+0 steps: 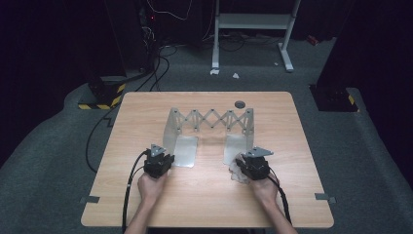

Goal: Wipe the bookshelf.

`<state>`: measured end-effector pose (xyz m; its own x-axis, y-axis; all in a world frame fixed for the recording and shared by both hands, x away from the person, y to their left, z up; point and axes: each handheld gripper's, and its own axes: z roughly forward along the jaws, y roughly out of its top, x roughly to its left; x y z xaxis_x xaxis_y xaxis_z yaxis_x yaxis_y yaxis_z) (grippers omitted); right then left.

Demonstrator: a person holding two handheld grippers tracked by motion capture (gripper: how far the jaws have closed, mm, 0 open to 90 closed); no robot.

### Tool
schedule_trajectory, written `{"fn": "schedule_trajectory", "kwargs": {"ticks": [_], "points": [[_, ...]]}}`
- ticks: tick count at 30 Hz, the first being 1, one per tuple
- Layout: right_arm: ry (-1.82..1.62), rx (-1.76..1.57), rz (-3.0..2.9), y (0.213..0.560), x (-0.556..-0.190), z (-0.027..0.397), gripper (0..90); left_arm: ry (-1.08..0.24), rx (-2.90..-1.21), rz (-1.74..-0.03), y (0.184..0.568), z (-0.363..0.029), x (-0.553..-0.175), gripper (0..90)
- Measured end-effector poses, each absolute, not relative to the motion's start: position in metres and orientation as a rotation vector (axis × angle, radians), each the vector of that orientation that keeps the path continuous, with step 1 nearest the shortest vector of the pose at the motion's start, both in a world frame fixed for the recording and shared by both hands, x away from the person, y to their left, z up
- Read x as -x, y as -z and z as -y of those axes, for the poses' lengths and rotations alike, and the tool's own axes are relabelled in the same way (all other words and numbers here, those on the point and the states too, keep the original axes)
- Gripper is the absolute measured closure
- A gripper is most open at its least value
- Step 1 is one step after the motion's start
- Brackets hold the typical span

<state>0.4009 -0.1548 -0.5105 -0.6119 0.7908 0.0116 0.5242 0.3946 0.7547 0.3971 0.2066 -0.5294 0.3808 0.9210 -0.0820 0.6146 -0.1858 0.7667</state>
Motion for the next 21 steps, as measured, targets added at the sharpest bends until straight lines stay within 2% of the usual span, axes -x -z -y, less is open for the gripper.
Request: {"fn": "schedule_trajectory", "kwargs": {"ticks": [15,21], "points": [[-0.937,-1.263,-2.237,0.518,-0.416,0.181,79.8,-0.512,-1.896,-1.325,0.53,-0.209,-0.395,81.3],[-0.952,-1.26,-2.237,0.518,-0.413,0.17,79.9,-0.52,-1.896,-1.329,0.53,-0.208,-0.395,81.4]]}}
